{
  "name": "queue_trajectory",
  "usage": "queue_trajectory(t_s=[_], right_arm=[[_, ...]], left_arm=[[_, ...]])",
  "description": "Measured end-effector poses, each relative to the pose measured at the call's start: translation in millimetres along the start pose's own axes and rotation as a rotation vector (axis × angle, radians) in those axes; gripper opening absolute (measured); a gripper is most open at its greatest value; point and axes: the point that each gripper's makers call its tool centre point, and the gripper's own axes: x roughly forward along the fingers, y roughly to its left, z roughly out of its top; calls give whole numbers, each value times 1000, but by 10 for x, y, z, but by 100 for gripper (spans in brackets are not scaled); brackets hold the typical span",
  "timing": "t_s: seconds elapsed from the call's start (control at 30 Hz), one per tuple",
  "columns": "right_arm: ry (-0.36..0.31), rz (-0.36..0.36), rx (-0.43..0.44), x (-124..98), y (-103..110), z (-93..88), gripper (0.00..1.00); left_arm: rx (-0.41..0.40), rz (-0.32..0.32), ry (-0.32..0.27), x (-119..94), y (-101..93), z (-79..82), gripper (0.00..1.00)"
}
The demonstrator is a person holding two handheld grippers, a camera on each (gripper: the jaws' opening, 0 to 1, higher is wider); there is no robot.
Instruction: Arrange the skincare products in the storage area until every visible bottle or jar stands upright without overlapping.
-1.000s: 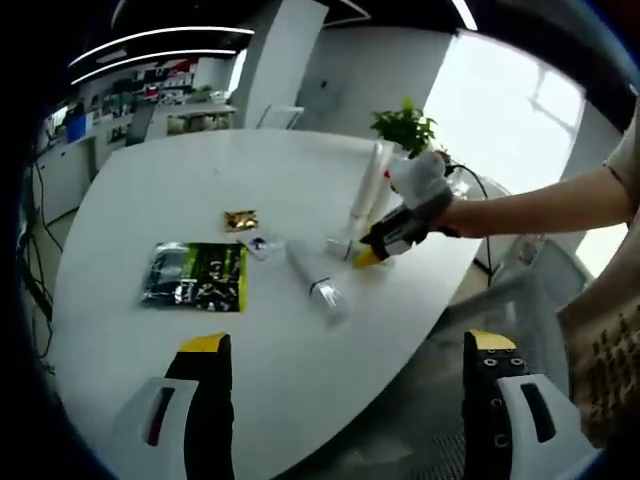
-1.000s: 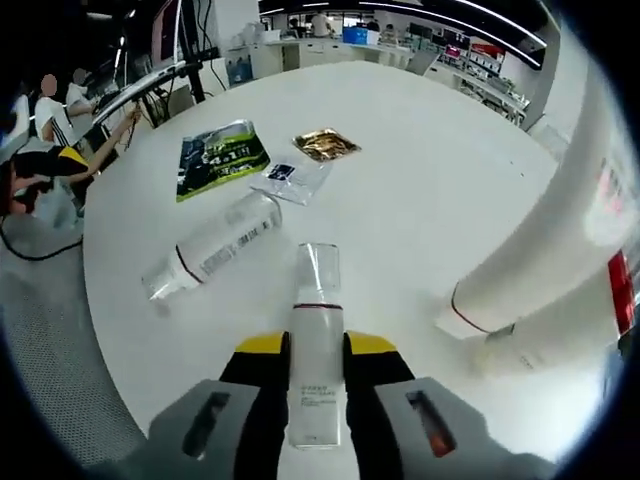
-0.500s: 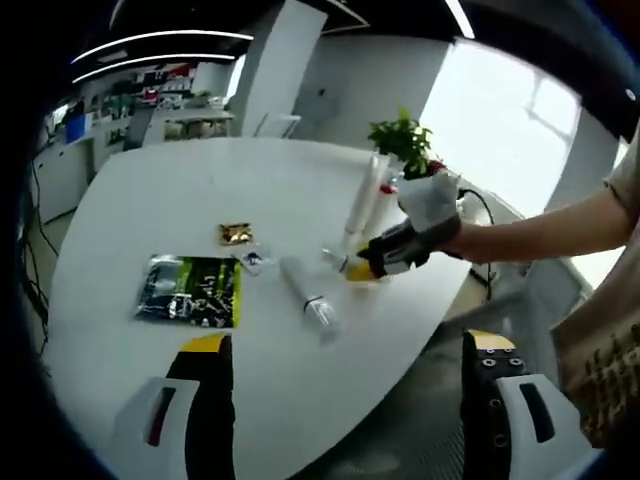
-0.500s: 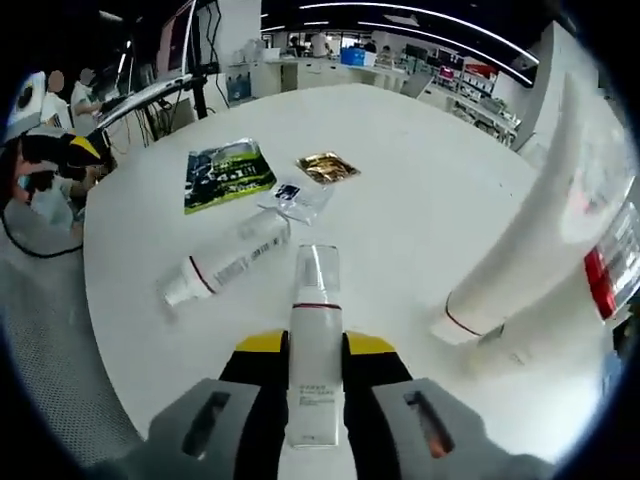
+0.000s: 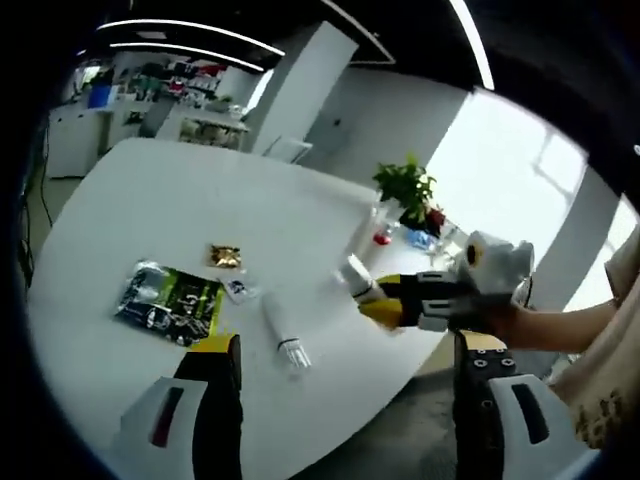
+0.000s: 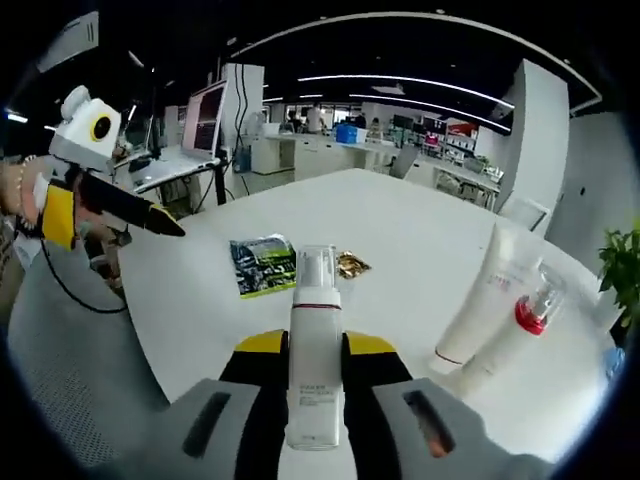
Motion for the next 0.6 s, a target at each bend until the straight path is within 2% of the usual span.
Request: queue_trajectory(t_s=[0.13,0.2,0.27,0.3,0.4,0.5,0.6], right_arm=[[-73,-20,-12,-123,162,254,19],[-100,-22,-60,-161,235,356,19],[-104,-27,-66,-204,301,407,19],[-129,-27,-83,-229,340,476,19],[-151,-24,-119,-303,396,556,19],[-175,-14,-104,-373,401,605,20],[-192,-11,-91,-449,368,645,20]], left_arm=[[-48,-40,-34,79,-169,104,72],[-80,-64,-62,113,-246,159,68],[-111,-80,-79,144,-301,193,62],[-120,-83,-81,158,-317,199,59],[-130,-98,-96,204,-398,221,50],[-170,-121,-125,278,-508,264,45],[-203,-127,-160,325,-575,306,35]])
